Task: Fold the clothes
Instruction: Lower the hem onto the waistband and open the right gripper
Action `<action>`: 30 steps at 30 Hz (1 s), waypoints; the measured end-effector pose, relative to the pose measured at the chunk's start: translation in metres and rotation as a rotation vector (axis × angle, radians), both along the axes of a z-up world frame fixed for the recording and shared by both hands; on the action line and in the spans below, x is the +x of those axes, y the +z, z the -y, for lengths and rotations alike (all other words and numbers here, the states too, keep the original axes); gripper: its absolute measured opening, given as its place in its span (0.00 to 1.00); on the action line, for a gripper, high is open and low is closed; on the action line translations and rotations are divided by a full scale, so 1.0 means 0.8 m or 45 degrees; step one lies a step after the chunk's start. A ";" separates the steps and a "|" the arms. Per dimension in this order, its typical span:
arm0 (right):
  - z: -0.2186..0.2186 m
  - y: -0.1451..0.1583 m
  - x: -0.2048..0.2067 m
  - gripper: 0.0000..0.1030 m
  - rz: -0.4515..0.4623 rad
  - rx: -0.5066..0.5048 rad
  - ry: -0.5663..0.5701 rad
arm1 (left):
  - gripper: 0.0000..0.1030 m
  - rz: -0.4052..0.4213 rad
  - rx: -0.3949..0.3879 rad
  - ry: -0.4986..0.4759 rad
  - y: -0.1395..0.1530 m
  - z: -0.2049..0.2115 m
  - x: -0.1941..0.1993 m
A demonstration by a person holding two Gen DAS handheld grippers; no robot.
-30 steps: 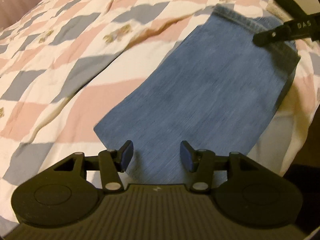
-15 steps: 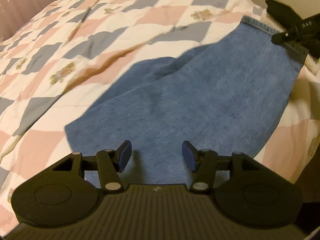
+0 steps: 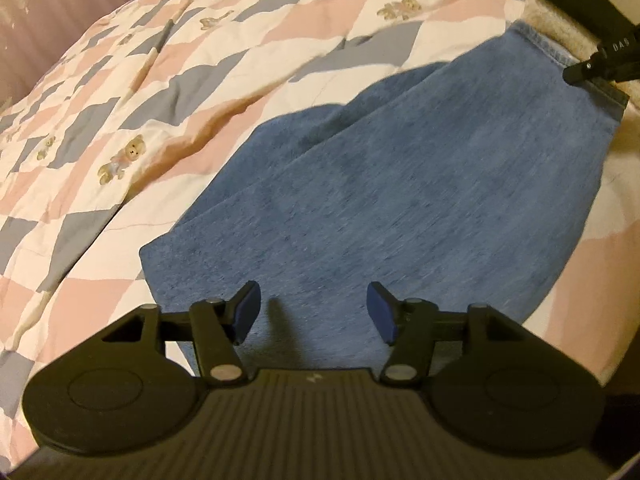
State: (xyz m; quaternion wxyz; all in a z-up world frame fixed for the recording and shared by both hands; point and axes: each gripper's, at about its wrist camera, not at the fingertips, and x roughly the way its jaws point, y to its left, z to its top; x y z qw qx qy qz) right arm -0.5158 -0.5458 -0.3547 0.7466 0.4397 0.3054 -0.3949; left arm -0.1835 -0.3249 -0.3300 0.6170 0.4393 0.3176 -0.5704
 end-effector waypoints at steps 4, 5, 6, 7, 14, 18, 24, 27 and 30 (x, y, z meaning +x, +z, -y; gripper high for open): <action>-0.012 -0.011 -0.003 0.09 0.011 -0.101 -0.050 | 0.43 0.030 -0.079 -0.044 0.004 -0.006 0.009; -0.020 -0.004 -0.001 0.09 0.004 -0.157 -0.048 | 0.44 0.027 -0.107 -0.058 0.008 -0.008 0.012; -0.029 0.003 0.000 0.09 0.006 -0.206 -0.055 | 0.45 0.020 -0.130 -0.071 0.009 -0.009 0.015; -0.036 0.006 0.001 0.09 0.005 -0.229 -0.068 | 0.45 0.014 -0.148 -0.081 0.007 -0.010 0.017; -0.034 -0.015 0.019 0.63 -0.276 -0.270 -0.152 | 0.44 0.045 -0.285 -0.231 -0.014 -0.005 0.034; -0.073 0.023 0.048 0.63 -0.266 -0.665 -0.104 | 0.42 0.062 -0.364 -0.317 -0.025 -0.002 0.044; -0.059 -0.028 0.103 0.45 -0.239 -0.782 0.168 | 0.39 -0.023 -0.438 -0.345 -0.065 0.018 0.073; -0.027 -0.046 0.107 0.36 -0.253 -0.692 0.131 | 0.40 -0.057 -0.459 -0.163 -0.051 0.017 0.087; -0.039 -0.022 0.104 0.61 -0.448 -0.722 -0.089 | 0.35 0.023 -0.480 -0.051 -0.015 -0.016 0.083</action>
